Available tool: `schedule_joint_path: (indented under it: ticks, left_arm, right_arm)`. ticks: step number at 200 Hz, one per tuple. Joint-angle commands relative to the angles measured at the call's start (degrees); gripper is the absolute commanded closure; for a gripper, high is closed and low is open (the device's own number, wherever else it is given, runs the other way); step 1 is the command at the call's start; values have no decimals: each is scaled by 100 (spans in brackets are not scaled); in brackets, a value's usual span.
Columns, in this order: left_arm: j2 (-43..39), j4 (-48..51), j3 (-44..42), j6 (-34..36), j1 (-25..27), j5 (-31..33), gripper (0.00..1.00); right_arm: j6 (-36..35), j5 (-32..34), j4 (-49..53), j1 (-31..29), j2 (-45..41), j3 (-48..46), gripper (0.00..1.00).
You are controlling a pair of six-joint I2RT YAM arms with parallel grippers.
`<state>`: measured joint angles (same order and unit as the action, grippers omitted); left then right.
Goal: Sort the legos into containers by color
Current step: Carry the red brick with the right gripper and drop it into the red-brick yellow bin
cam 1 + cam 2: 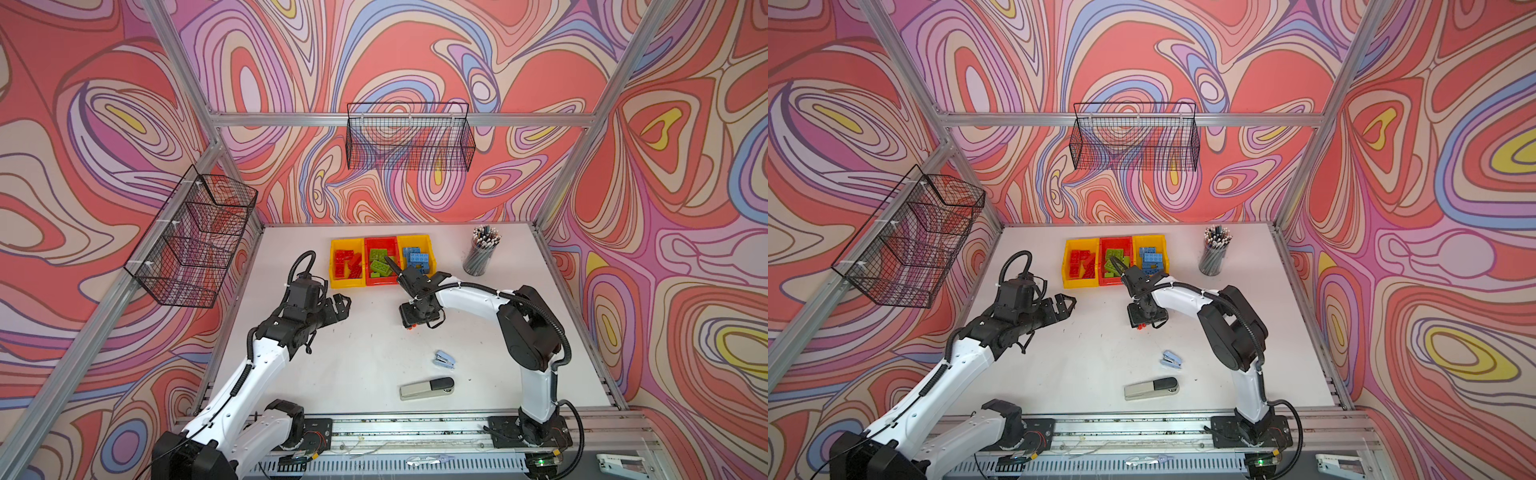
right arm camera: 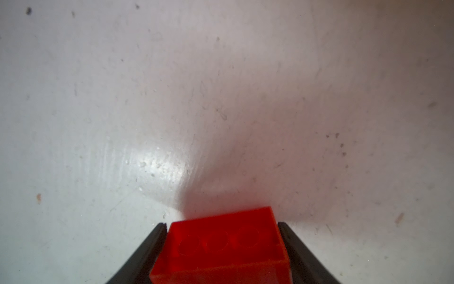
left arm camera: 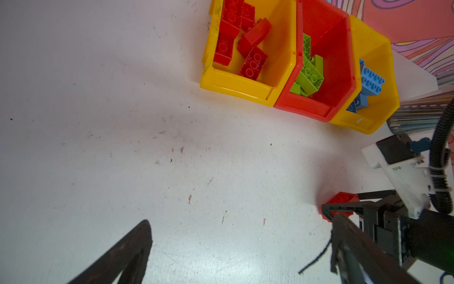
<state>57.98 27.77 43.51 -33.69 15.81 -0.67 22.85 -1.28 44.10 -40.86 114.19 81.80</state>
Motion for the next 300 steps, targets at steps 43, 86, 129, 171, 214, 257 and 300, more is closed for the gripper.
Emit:
schedule_joint_path:
  ticks: [43,86,129,171,214,257,300]
  left_arm:
    - [332,404,508,96,14,312,0]
    - [556,475,773,320,14,339,0]
    - [706,559,1080,542,8,457,0]
    - [694,568,1133,592,-57,619,0]
    - [744,763,1198,671,-140,433,0]
    - [663,885,1133,717,-167,491,0]
    - [656,947,1251,819,-210,531,0]
  right_arm:
    - [149,-214,348,-27,449,1819,45]
    - [79,-619,18,-24,1205,3370,45]
    - [-137,-464,-716,-27,1807,4139,46]
    - [-515,-404,-2001,-27,1843,3817,44]
    - [-800,-249,-2454,-27,2358,4200,43]
    - [-826,-451,-2766,-25,2873,4647,42]
    - [-713,-614,-2786,-27,3263,5250,33]
